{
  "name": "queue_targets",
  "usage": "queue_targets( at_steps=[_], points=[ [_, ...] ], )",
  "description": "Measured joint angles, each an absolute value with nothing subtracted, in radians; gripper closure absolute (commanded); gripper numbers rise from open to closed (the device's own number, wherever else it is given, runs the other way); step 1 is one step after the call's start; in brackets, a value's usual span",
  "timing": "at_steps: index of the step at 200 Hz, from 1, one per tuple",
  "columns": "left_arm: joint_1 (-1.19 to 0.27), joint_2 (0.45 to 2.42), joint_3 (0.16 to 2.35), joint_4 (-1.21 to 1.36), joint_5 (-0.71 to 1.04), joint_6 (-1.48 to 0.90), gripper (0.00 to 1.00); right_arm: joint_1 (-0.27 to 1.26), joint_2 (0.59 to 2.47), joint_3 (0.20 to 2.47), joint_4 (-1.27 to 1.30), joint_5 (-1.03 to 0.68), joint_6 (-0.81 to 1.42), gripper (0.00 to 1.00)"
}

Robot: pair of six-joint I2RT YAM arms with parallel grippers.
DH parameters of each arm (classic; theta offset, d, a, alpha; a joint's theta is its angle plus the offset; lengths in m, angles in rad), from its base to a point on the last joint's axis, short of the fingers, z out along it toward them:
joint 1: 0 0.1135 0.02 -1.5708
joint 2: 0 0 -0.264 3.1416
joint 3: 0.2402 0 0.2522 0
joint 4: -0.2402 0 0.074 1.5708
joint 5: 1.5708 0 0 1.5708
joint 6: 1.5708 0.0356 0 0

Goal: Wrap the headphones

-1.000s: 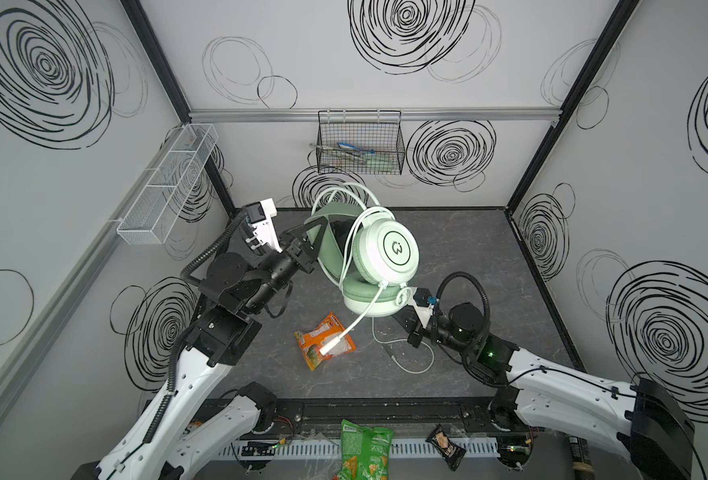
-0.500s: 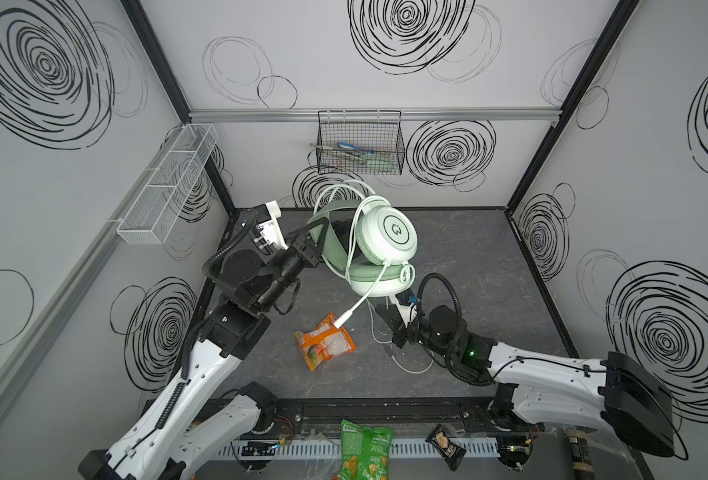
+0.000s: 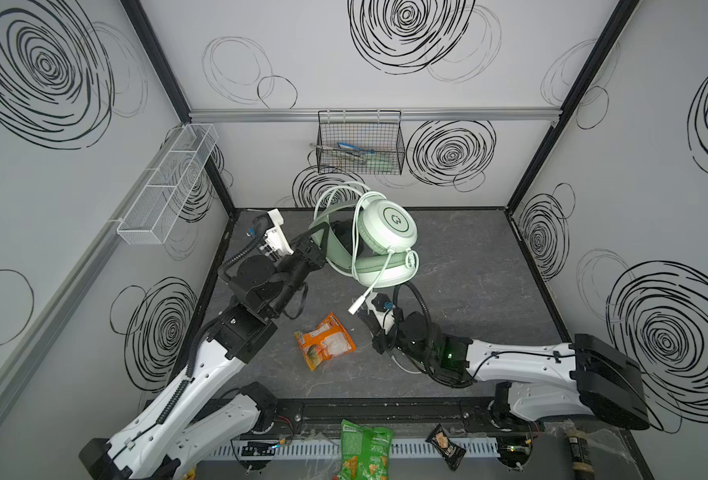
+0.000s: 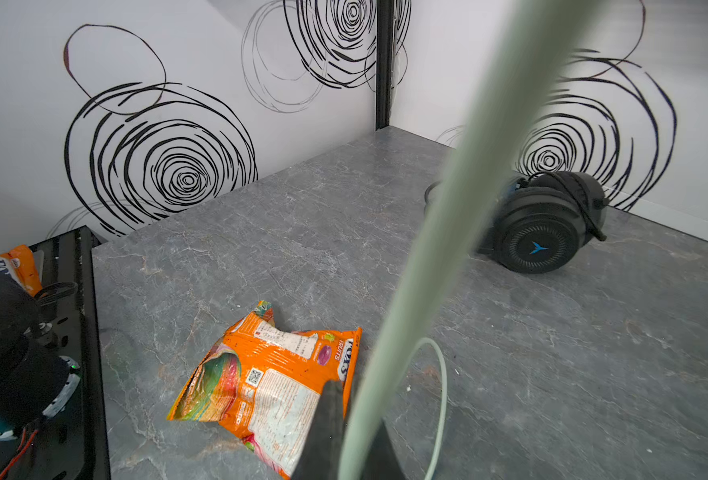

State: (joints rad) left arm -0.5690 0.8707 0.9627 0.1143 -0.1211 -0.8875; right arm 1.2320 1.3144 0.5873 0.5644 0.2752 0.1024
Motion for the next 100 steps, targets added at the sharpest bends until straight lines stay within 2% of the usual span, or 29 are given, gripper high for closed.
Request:
queue_targets(
  at_steps=[100],
  points=[
    [-0.602,0.969,0.958,0.123,-0.261,-0.85,1.0,1.306,1.393,0.662,0.522,0.328,0.103,1.0]
  ],
)
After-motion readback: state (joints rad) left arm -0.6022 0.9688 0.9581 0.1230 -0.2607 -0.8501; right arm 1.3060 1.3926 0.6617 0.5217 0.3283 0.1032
